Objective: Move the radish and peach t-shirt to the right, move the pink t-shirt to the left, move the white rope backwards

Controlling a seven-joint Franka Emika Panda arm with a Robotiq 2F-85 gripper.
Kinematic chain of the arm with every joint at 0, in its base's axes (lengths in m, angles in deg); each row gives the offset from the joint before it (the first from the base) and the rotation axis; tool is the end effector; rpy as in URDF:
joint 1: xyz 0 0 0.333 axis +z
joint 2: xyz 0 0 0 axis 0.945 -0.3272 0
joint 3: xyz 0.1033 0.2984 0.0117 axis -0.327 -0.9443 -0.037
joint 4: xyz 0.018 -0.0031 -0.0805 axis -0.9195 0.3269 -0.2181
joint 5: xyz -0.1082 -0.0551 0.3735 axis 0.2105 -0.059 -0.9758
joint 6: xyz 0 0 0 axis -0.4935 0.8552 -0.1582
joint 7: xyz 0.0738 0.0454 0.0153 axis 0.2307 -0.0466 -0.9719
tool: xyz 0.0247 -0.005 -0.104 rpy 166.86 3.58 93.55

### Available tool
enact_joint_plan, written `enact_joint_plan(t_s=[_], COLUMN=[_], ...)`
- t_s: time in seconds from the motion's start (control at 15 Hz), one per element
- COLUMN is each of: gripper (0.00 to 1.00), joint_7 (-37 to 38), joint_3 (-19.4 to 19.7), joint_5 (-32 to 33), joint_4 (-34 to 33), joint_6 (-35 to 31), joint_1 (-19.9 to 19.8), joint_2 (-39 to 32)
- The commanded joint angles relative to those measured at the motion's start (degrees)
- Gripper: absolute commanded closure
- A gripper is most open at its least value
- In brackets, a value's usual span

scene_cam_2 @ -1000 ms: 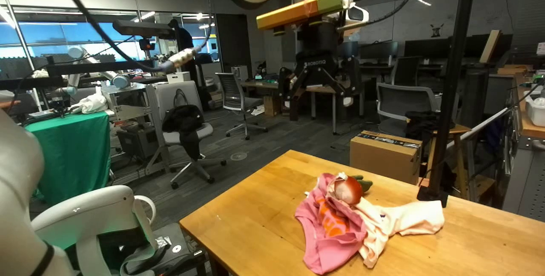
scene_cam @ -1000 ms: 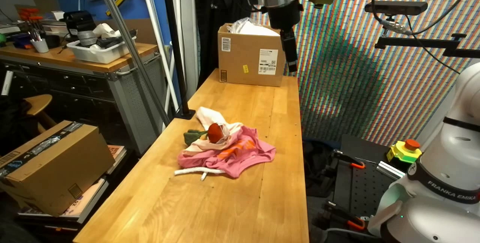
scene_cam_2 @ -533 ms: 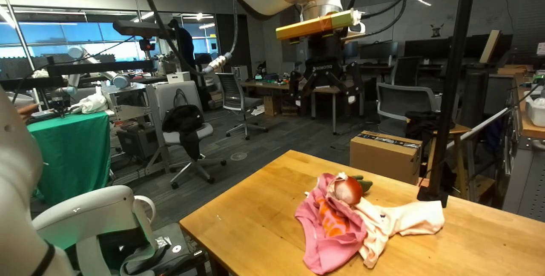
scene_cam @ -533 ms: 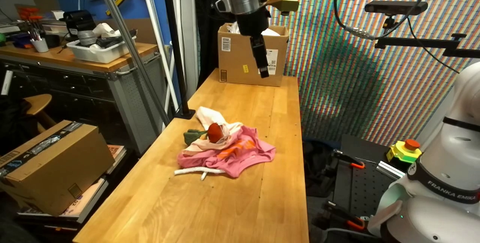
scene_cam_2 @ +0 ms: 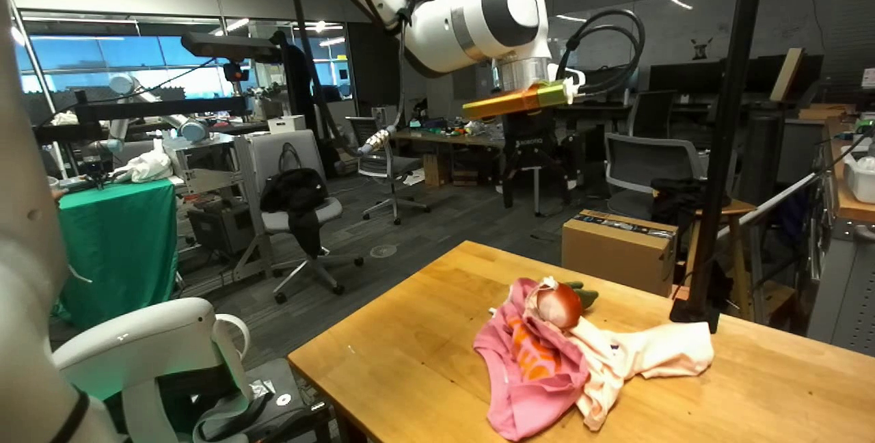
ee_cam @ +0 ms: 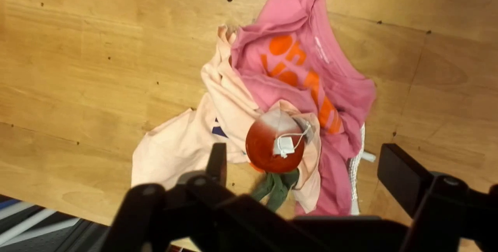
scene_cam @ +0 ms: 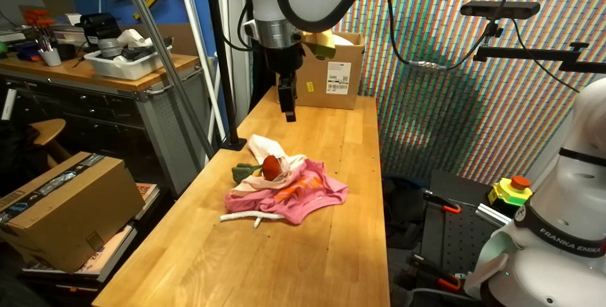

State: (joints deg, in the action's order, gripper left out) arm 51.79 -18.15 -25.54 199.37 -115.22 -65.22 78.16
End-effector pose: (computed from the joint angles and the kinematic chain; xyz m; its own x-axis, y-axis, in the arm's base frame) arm 0.5809 0.0992 0.3963 0.8706 0.4787 -0.1132 0.4918 -0.8523 0.1783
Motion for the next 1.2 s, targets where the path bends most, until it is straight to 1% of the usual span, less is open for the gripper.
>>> enact_joint_plan(t_s=[0.0, 0.2, 0.53, 0.93, 1.13], gripper=[0.0, 0.0, 0.0, 0.0, 0.0], joint_7=[3.96, 4.39, 5.07, 5.8, 6.27], joint_3=[0.38, 0.72, 1.43, 1.08, 1.33], joint_5=[0.26, -1.23, -1.86, -6.89, -8.26], joint_4=[-0.39, -0.11, -0.22, -0.76, -0.96], joint_6=[-6.6, -9.82, -13.18, -20.15, -23.55], joint_1=[0.11, -0.41, -1.07, -1.81, -1.8], joint_2=[-3.06, -5.69, -10.84, -15.63, -17.33])
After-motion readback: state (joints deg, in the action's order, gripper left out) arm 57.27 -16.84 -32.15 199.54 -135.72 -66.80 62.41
